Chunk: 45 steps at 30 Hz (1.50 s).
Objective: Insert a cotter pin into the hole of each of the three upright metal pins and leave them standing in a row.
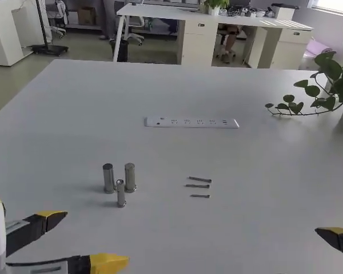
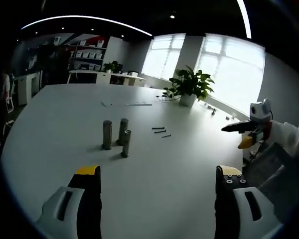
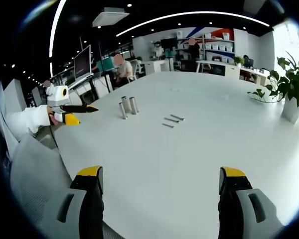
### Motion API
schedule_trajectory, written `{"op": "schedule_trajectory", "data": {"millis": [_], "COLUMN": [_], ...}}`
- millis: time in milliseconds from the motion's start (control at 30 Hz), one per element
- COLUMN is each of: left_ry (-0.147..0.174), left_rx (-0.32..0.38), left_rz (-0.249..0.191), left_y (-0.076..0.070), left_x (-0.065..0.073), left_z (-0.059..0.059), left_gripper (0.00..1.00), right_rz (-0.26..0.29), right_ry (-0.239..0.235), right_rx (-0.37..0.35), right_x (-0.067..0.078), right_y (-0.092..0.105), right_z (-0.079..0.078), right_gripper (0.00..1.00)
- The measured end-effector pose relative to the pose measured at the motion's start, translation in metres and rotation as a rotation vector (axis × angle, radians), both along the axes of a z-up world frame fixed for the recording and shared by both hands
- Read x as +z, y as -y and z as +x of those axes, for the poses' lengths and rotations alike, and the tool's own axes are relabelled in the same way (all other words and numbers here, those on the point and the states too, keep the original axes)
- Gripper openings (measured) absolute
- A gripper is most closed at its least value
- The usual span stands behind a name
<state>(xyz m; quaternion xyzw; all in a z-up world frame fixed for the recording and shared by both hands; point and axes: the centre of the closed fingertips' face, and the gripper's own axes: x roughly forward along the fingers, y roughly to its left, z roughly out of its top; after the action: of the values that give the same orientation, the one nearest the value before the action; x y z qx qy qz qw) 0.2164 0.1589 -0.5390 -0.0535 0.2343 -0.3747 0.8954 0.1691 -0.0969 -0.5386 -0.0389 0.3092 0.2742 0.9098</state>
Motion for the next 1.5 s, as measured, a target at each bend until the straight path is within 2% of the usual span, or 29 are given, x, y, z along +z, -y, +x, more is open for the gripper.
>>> {"op": "schedule_trajectory", "data": {"millis": [100, 200, 400, 533, 667, 1000, 1267, 1400, 1500], "left_ry": [0.018, 0.050, 0.054, 0.056, 0.056, 0.063, 0.060, 0.071, 0.073], "left_rx": [-0.006, 0.010, -0.016, -0.008, 0.000, -0.005, -0.002, 0.007, 0.012], "left_rz": [0.009, -0.011, -0.022, -0.040, -0.037, 0.027, 0.079, 0.084, 0.092], "left_y": [0.002, 0.005, 0.014, 0.018, 0.023, 0.029, 0.028, 0.027, 0.026], "left_x": [0.000, 0.004, 0.003, 0.002, -0.003, -0.017, -0.030, -0.030, -0.032], "left_z": [0.012, 0.030, 0.047, 0.057, 0.066, 0.084, 0.091, 0.094, 0.096], "left_gripper": [0.91, 0.87, 0.79, 0.73, 0.64, 0.45, 0.30, 0.20, 0.18], "right_rz": [-0.002, -0.006, -0.010, -0.017, -0.018, -0.019, -0.030, -0.035, -0.039], "right_ry": [-0.005, -0.009, -0.016, -0.022, -0.024, -0.035, -0.050, -0.051, -0.051], "right_rx": [-0.003, -0.006, -0.007, -0.003, -0.002, 0.018, 0.029, 0.031, 0.032], "right_x": [-0.001, -0.002, -0.003, -0.005, -0.005, -0.007, -0.010, -0.009, -0.009], "right_y": [0.001, 0.003, 0.006, 0.006, 0.006, 0.001, 0.000, 0.001, 0.002], "right_z": [-0.001, -0.002, -0.004, -0.005, -0.005, -0.006, -0.009, -0.009, -0.009], "right_gripper": [0.95, 0.95, 0.94, 0.94, 0.94, 0.93, 0.93, 0.93, 0.93]}}
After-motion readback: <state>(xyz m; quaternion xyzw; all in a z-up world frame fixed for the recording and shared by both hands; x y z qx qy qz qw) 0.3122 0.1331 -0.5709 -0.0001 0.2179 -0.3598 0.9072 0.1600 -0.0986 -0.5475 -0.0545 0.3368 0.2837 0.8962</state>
